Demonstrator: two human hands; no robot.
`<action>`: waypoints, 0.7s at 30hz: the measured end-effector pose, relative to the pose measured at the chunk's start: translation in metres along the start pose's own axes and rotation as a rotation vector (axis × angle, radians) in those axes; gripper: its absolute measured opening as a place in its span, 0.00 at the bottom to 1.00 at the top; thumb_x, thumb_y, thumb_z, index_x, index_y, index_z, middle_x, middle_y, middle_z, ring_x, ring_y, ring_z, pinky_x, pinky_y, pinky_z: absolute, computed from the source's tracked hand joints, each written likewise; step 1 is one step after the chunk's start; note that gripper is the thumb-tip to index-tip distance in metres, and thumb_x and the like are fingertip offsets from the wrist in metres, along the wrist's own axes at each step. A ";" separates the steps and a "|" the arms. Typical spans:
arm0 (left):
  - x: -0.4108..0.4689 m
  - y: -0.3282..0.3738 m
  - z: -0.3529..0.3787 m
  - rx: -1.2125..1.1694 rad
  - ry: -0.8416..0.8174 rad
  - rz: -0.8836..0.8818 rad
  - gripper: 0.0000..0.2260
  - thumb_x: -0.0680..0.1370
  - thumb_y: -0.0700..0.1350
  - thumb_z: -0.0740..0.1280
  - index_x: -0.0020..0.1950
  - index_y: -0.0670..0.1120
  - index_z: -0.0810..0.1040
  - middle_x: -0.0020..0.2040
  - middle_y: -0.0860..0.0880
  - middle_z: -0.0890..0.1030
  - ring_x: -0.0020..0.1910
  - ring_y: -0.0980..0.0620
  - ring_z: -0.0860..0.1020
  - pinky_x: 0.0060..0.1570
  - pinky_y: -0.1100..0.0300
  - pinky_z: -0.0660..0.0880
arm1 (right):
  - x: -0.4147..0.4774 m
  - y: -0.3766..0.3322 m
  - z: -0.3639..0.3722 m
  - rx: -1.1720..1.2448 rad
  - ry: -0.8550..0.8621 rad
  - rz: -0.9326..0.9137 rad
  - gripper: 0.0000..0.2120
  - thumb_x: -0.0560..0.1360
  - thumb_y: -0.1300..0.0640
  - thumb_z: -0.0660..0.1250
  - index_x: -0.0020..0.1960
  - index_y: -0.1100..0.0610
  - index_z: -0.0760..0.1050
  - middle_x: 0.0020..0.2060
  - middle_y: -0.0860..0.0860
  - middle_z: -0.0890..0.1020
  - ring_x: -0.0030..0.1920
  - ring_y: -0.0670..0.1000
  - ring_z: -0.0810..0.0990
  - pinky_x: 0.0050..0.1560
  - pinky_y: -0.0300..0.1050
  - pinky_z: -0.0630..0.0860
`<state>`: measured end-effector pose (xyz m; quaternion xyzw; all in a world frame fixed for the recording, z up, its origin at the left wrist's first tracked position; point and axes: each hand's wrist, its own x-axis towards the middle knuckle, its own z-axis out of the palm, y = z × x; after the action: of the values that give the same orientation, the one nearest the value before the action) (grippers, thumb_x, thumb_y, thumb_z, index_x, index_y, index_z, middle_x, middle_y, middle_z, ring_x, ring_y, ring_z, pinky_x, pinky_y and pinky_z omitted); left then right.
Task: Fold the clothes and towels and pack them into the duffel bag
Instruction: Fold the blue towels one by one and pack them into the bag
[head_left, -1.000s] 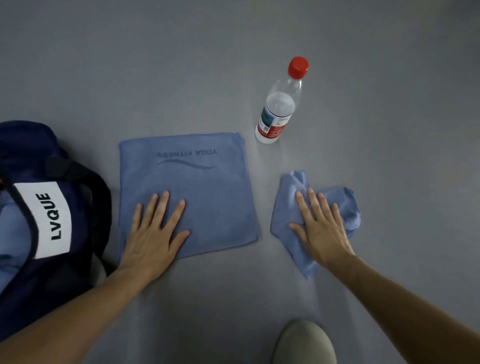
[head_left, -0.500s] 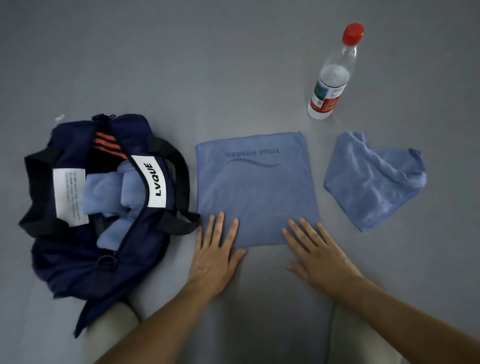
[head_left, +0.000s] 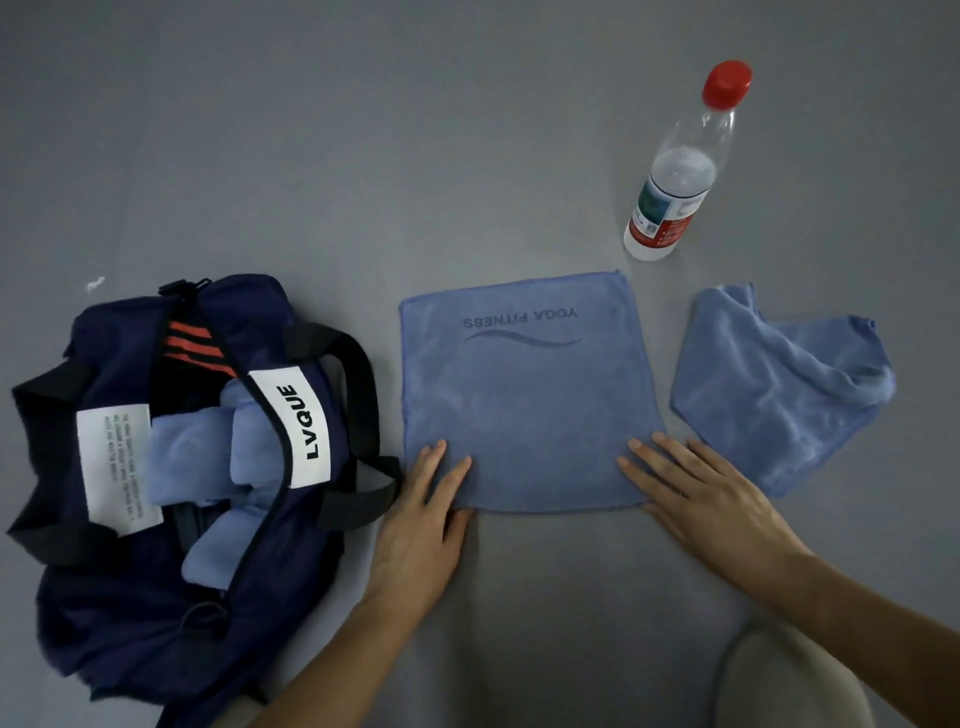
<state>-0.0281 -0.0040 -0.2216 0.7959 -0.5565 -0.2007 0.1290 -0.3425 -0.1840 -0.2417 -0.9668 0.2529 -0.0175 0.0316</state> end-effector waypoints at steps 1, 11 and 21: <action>0.002 -0.002 -0.002 -0.011 0.029 -0.009 0.22 0.77 0.42 0.70 0.71 0.51 0.72 0.78 0.52 0.64 0.76 0.49 0.66 0.67 0.51 0.73 | 0.000 0.003 0.000 -0.002 0.010 -0.011 0.22 0.82 0.50 0.55 0.73 0.55 0.72 0.72 0.53 0.73 0.71 0.58 0.73 0.69 0.58 0.69; -0.002 -0.020 -0.014 0.106 0.124 0.058 0.10 0.76 0.36 0.69 0.55 0.47 0.78 0.63 0.53 0.75 0.67 0.53 0.77 0.48 0.58 0.81 | 0.005 -0.011 -0.018 0.092 0.110 0.092 0.20 0.78 0.55 0.57 0.65 0.57 0.80 0.65 0.52 0.80 0.66 0.59 0.78 0.65 0.58 0.74; -0.041 0.004 -0.062 0.005 -0.113 0.061 0.07 0.78 0.56 0.60 0.52 0.57 0.74 0.46 0.60 0.82 0.42 0.59 0.80 0.38 0.59 0.78 | -0.029 -0.020 -0.073 0.428 -0.154 0.315 0.10 0.70 0.49 0.60 0.33 0.51 0.72 0.33 0.45 0.78 0.37 0.49 0.78 0.38 0.44 0.76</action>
<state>-0.0154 0.0313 -0.1578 0.7664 -0.5872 -0.2398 0.1016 -0.3616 -0.1563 -0.1683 -0.8855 0.3873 0.0083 0.2566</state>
